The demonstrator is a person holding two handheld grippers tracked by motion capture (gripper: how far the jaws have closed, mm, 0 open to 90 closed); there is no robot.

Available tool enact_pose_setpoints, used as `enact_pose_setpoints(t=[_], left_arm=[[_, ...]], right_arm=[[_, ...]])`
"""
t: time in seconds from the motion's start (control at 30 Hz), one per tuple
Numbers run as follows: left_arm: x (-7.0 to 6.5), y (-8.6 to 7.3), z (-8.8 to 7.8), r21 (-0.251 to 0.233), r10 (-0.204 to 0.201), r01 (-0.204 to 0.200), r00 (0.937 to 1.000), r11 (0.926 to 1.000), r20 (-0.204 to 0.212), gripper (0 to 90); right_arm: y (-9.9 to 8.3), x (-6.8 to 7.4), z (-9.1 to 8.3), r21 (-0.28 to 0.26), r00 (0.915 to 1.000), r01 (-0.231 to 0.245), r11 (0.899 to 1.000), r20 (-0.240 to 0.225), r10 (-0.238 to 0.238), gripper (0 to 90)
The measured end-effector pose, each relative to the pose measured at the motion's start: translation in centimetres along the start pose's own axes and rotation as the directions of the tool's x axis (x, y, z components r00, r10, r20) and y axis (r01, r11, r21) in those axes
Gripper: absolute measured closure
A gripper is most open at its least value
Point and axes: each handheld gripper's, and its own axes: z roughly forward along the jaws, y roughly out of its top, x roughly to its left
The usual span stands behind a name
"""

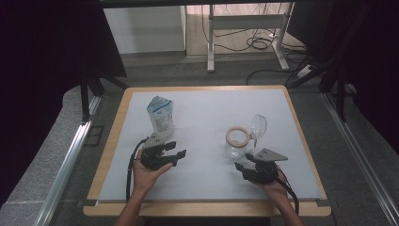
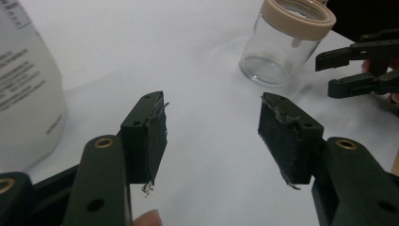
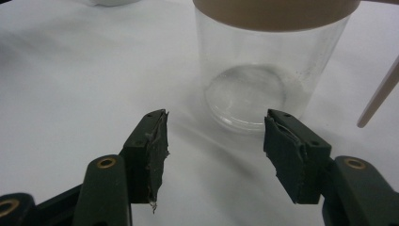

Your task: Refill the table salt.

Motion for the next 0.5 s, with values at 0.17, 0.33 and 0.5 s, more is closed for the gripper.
enact_pose_setpoints(t=[0.17,0.33,0.5], left_arm=[[0.6,-0.3,-0.8,-0.003,-0.011,0.011,0.9994,0.9999,-0.031,42.8],[1.5,-0.7,-1.5,-0.009,-0.027,0.027,0.9973,0.9996,-0.068,43.3],[2.5,-1.0,-2.3,-0.020,-0.048,0.046,0.9931,0.9987,-0.107,43.8]], right_arm=[[0.0,0.0,0.1,0.001,1.0000,0.001,1.000,0.000,-0.001,40.6],[0.0,0.1,0.0,0.002,1.0000,0.003,1.000,-0.001,-0.003,40.6],[0.0,0.0,0.0,0.002,1.0000,0.002,1.000,0.001,-0.002,40.5]])
